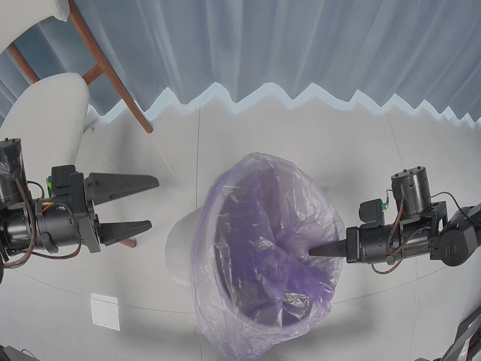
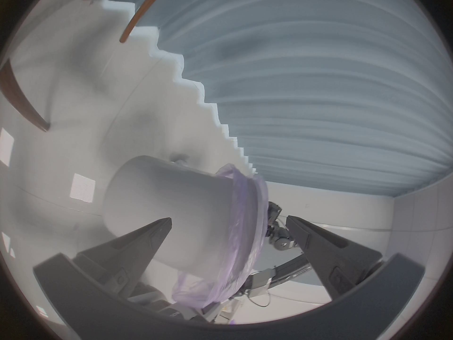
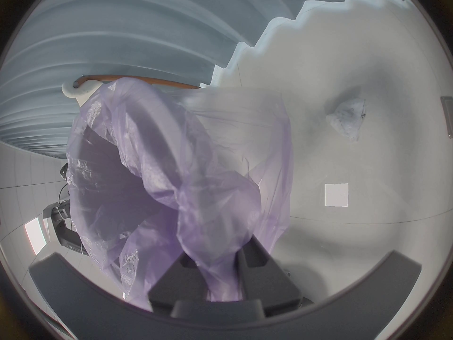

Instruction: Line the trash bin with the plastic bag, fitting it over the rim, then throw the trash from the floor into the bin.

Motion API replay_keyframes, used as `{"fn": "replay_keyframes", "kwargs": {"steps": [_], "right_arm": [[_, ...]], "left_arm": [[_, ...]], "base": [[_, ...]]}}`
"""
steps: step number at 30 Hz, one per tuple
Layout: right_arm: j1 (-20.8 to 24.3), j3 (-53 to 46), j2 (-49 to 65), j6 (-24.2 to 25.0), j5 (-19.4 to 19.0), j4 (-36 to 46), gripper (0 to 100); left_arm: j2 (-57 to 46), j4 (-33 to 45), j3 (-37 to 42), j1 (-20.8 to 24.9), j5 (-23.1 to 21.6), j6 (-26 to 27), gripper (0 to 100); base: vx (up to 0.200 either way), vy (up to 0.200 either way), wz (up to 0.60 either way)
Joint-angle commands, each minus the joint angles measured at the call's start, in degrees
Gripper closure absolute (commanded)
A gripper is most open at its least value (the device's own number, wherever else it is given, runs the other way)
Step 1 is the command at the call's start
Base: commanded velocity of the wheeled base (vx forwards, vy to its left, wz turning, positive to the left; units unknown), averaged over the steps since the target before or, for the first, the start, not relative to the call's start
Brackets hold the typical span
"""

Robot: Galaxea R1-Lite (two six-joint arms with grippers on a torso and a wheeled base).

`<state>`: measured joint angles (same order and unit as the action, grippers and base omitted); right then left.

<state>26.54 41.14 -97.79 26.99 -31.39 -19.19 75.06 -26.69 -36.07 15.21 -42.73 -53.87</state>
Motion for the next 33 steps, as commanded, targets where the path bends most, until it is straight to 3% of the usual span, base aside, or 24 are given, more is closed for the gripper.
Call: {"fn": "replay_keyframes", "kwargs": {"steps": [1, 11, 33], "right_arm": [[0.1, -0.4, 0.2, -0.2, -0.1, 0.0, 100], [1.2, -0.7, 0.1, -1.0, -0.1, -0.1, 100], [2.4, -0.8, -0.3, -1.1, -0.1, -0.1, 100]], "left_arm": [[4.0, -2.5, -1.4, 3.4, -0.9, -3.3, 0], [8.4, -4.6, -3.3, 7.8, -0.9, -3.5, 0], [10.5, -5.1, -10.0, 8.9, -0.8, -7.7, 0]], "base": [[0.000, 0.000, 0.00], [0.000, 0.000, 0.00], [0.000, 0.000, 0.00]]}}
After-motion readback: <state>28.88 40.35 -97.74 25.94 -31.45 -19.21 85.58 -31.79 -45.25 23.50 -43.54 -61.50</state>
